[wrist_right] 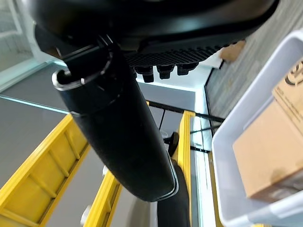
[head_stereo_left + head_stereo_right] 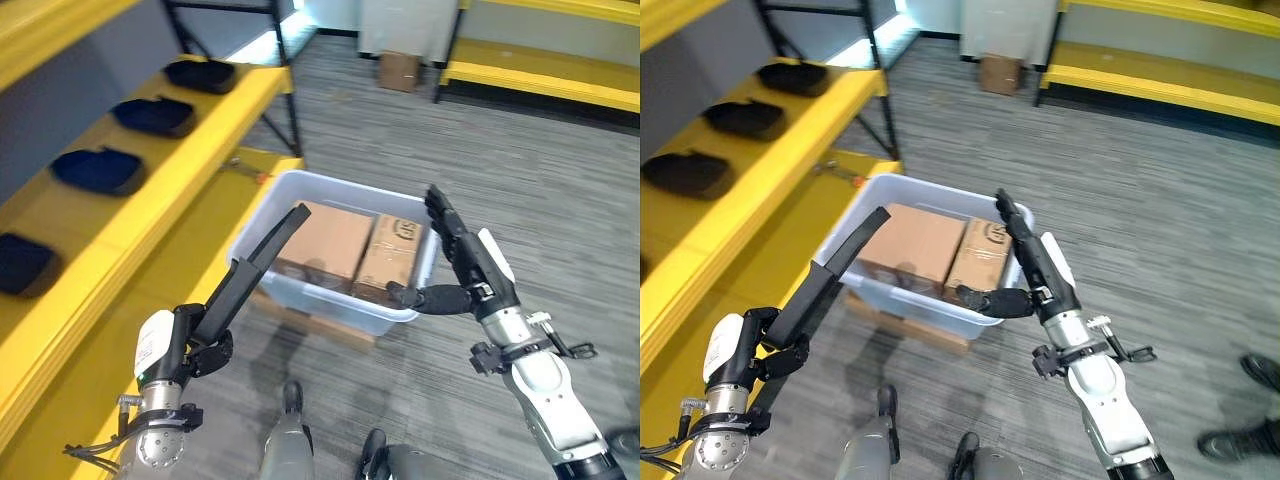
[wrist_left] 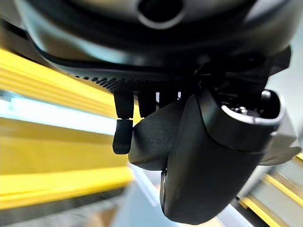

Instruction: Move parts from the plastic box to the shelf.

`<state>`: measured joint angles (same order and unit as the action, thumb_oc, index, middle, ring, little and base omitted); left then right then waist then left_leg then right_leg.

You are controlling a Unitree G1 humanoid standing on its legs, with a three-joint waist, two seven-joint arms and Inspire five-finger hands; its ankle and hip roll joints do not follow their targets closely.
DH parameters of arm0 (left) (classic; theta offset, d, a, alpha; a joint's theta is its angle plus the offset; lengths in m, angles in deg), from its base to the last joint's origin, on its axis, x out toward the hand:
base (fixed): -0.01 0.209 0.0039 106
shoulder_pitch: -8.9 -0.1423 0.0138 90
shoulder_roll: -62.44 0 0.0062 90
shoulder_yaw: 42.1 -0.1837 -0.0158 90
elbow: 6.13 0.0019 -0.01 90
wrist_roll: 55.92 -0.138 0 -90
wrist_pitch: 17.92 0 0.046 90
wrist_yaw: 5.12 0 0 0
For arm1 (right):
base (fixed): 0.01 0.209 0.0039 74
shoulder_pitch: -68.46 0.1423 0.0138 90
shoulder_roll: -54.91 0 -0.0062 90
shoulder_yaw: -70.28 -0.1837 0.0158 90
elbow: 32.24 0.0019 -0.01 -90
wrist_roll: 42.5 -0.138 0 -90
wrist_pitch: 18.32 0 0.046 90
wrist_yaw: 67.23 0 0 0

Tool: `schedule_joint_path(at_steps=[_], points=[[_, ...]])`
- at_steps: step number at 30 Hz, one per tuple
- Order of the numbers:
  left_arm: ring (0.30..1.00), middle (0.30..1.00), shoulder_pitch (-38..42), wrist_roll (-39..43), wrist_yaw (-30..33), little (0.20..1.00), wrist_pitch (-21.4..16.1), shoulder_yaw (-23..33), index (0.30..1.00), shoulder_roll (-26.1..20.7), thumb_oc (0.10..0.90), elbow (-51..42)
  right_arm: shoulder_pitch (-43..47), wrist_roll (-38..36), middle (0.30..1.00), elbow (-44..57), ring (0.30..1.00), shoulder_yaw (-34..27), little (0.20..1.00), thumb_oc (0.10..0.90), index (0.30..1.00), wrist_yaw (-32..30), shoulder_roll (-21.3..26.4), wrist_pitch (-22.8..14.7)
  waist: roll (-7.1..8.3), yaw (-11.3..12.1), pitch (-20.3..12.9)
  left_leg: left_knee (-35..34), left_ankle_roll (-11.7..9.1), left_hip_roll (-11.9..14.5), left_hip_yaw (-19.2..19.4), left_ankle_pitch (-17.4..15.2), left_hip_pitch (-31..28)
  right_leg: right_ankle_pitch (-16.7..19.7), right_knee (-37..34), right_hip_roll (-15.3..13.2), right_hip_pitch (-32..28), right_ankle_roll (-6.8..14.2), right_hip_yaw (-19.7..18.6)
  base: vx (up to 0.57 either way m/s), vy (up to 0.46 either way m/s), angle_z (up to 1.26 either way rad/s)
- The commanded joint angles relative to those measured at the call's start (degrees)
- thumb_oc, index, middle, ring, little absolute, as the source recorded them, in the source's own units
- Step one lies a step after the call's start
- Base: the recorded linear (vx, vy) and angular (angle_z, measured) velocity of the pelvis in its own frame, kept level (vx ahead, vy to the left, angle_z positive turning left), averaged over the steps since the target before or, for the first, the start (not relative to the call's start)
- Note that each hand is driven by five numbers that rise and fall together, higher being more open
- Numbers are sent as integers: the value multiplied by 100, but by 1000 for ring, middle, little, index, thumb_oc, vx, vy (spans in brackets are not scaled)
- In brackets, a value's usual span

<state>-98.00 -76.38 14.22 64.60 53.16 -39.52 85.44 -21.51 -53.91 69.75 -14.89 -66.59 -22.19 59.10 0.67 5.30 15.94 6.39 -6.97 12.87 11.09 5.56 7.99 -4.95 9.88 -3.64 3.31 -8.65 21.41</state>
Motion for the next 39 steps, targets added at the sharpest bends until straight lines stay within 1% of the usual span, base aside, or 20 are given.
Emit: schedule_joint_path(at_steps=[1, 4, 5, 7, 8, 9, 10, 12, 15, 16, 20, 28, 30, 32, 33, 35, 36, 37, 38, 39], points=[[300, 300, 567, 277, 459, 300, -619, 544, 300, -158, 400, -1087, 169, -168, 1000, 490, 1000, -503, 1000, 900, 1000, -204, 2, -707, -47, -502, -547, 84, -147, 350, 404, 293, -572, -297, -524, -72, -761, 949, -139, 25, -1, 105], [300, 300, 581, 247, 477, 300, -639, 557, 300, -187, 400, -1164, -11, -111, 1000, 583, 1000, -675, 1000, 900, 1000, -277, -51, -732, -95, -617, -641, 109, -237, 469, 604, 177, -973, -250, -576, -173, -794, 976, 293, 0, 83, 177], [300, 300, 605, 246, 492, 300, -638, 569, 300, -200, 400, -1184, -50, -92, 1000, 603, 1000, -726, 1000, 900, 1000, -306, -75, -736, -143, -664, -688, -24, -254, 440, 697, 101, -1119, -233, -569, -209, -779, 987, 444, -4, 144, 84], [300, 300, 541, 200, 480, 300, -629, 589, 300, -172, 400, -1224, -200, -82, 1000, 665, 1000, -872, 1000, 900, 1000, -329, -111, -748, -221, -743, -755, -470, -220, 354, 945, 15, -1126, -177, -583, -301, -844, 1076, 685, 30, 143, 59], [300, 300, 530, 198, 478, 300, -625, 585, 300, -167, 400, -1233, -217, -81, 1000, 676, 1000, -876, 1000, 900, 1000, -329, -108, -746, -224, -745, -766, -505, -208, 338, 948, 23, -1141, -172, -582, -311, -845, 1087, 691, 60, 206, 99], [300, 300, 481, 157, 488, 300, -630, 655, 300, -161, 400, -1285, -301, 9, 1000, 717, 1000, -974, 1000, 900, 1000, -352, -135, -761, -279, -726, -815, -732, -218, 288, 1093, 14, -1166, -129, -588, -377, -905, 1114, 820, 71, 217, 97], [300, 300, 442, 112, 489, 300, -636, 670, 300, -174, 400, -1322, -316, 31, 1000, 721, 1000, -974, 1000, 900, 1000, -359, -175, -755, -292, -683, -834, -805, -193, 208, 1037, 2, -1198, -82, -641, -424, -953, 1161, 846, 81, 268, 86], [300, 300, 426, 94, 513, 300, -631, 694, 300, -198, 400, -1340, -318, 43, 1000, 696, 1000, -975, 1000, 900, 1000, -372, -187, -753, -273, -673, -838, -810, -174, 158, 1042, 11, -1192, -17, -646, -495, -984, 1197, 894, 39, 122, 13], [300, 300, 353, 60, 546, 300, -659, 849, 300, -231, 400, -1431, -339, 42, 1000, 731, 1000, -976, 1000, 900, 1000, -329, -241, -732, -233, -563, -868, -881, -106, 45, 1097, -13, -1201, 110, -653, -623, -1010, 1290, 976, 46, 142, 17], [300, 300, 321, 26, 562, 300, -631, 906, 300, -222, 400, -1450, -368, 56, 1000, 714, 1000, -957, 1000, 900, 1000, -287, -281, -696, -217, -487, -885, -955, -59, -34, 1088, -36, -1211, 161, -656, -713, -1041, 1355, 1079, 32, 151, 9], [300, 300, 257, -50, 603, 300, -600, 964, 300, -207, 400, -1430, -353, 64, 1000, 668, 1000, -891, 1000, 900, 1000, -230, -305, -657, -173, -412, -909, -1085, 28, -184, 988, -83, -1226, 275, -708, -818, -1058, 1449, 1141, 9, 130, 13], [300, 300, 167, -86, 620, 300, -590, 1127, 300, -134, 400, -1456, -193, 154, 1000, 636, 1000, -760, 1000, 900, 1000, -137, -377, -572, -73, -177, -995, -1097, 267, -569, 776, -365, -1124, 633, -813, -1135, -1089, 1713, 1240, 22, 143, 9], [300, 300, 202, -65, 622, 300, -594, 1112, 300, -152, 400, -1433, -149, 208, 1000, 636, 1000, -710, 1000, 900, 1000, -152, -392, -570, -55, -111, -992, -1052, 339, -696, 686, -437, -1075, 733, -810, -1252, -1101, 1783, 1239, 26, 185, 18], [300, 300, 238, -57, 618, 300, -596, 1066, 300, -190, 400, -1412, -126, 243, 1000, 633, 1000, -651, 1000, 900, 1000, -143, -448, -568, -39, -77, -989, -971, 471, -892, 533, -559, -1010, 859, -725, -1439, -1111, 1877, 1243, 46, 226, 28], [300, 300, 261, -32, 614, 300, -589, 1034, 300, -189, 400, -1386, -128, 306, 1000, 626, 1000, -634, 1000, 900, 1000, -154, -468, -549, -51, -73, -994, -990, 533, -974, 463, -600, -1030, 881, -648, -1511, -1090, 1890, 1198, 69, 268, 41], [300, 300, 385, -42, 628, 300, -567, 945, 300, -273, 400, -1296, -142, 391, 1000, 559, 1000, -644, 1000, 900, 1000, -204, -494, -547, -69, -115, -975, -1027, 705, -1158, 309, -687, -1098, 855, -119, -1677, -940, 1891, 958, 95, 265, 29], [300, 300, 494, -7, 595, 300, -578, 840, 300, -336, 400, -1237, -170, 412, 1000, 558, 1000, -687, 1000, 900, 1000, -195, -502, -551, -76, -229, -929, -1052, 794, -1263, 151, -721, -1136, 887, 279, -1640, -715, 1855, 444, 43, 266, 49], [300, 300, 608, 11, 559, 300, -592, 716, 300, -397, 400, -1216, -200, 467, 1000, 562, 1000, -709, 1000, 900, 1000, -200, -492, -558, -111, -383, -854, -1052, 885, -1320, 76, -627, -1129, 913, 533, -1463, -443, 1700, -28, 32, 245, 75], [300, 300, 680, 21, 519, 300, -594, 658, 300, -431, 400, -1191, -229, 455, 1000, 564, 1000, -715, 1000, 900, 1000, -187, -508, -561, -164, -442, -813, -1093, 920, -1357, -4, -608, -1188, 810, 834, -1236, -122, 1623, -491, 15, 230, 158], [300, 300, 744, -8, 484, 300, -588, 582, 300, -461, 400, -1170, -299, 434, 1000, 568, 1000, -768, 1000, 900, 1000, -175, -508, -582, -235, -591, -772, -1119, 940, -1394, -174, -568, -1235, 650, 1068, -807, 190, 1516, -1008, 86, 178, 122]])
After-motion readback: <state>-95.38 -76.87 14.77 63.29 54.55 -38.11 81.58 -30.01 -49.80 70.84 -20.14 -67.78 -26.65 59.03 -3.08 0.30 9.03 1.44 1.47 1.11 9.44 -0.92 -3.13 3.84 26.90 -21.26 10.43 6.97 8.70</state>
